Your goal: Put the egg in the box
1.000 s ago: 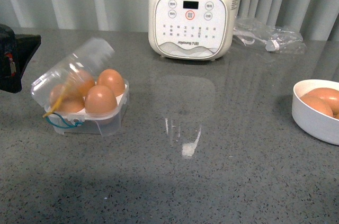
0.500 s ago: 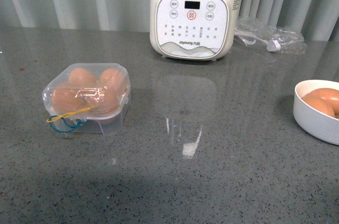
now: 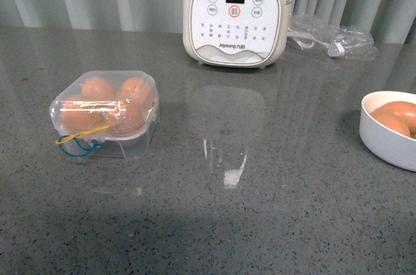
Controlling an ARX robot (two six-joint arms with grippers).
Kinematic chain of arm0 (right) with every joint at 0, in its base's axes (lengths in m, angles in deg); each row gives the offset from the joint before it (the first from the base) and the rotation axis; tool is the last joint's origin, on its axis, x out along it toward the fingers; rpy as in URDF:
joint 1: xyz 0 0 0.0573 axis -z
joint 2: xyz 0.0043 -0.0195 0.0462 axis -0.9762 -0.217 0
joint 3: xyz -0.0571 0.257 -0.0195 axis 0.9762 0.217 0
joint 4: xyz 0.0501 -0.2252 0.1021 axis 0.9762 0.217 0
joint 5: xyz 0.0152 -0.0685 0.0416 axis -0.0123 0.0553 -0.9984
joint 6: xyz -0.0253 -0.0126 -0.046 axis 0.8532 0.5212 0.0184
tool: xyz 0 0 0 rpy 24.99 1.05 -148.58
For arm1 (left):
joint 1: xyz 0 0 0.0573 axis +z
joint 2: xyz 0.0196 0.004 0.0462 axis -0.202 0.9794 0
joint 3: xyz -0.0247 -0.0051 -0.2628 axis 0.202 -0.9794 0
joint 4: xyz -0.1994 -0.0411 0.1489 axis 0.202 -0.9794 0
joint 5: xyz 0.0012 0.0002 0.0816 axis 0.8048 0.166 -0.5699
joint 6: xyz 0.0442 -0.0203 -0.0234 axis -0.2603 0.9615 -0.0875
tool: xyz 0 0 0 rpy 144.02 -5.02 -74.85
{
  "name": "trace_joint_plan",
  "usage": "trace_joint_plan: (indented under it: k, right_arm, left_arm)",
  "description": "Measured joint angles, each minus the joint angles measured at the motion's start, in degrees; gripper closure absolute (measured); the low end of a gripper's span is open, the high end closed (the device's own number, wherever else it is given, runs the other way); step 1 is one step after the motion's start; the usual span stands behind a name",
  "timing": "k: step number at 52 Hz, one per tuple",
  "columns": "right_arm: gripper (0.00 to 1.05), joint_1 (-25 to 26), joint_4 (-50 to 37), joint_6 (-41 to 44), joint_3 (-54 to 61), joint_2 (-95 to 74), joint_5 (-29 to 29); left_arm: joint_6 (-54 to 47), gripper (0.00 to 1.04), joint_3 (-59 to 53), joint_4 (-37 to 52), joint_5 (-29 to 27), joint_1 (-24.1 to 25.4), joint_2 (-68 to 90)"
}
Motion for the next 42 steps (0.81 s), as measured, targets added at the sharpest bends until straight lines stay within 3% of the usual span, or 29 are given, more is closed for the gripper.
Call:
trace_joint_plan:
  k: [7, 11, 42]
  right_arm:
    - [0.07, 0.0, 0.0, 0.0, 0.0, 0.0, 0.0]
    - [0.07, 0.0, 0.0, 0.0, 0.0, 0.0, 0.0]
    - [0.07, 0.0, 0.0, 0.0, 0.0, 0.0, 0.0]
  left_arm:
    - [-0.2, 0.9, -3.1, -0.2, -1.2, -1.1, -3.7]
    - [-0.1, 1.02, -4.7, -0.8, -5.2, -3.8, -5.9]
    - [-0.4, 1.01, -11.2, -9.4, -5.7, -5.7, -20.9]
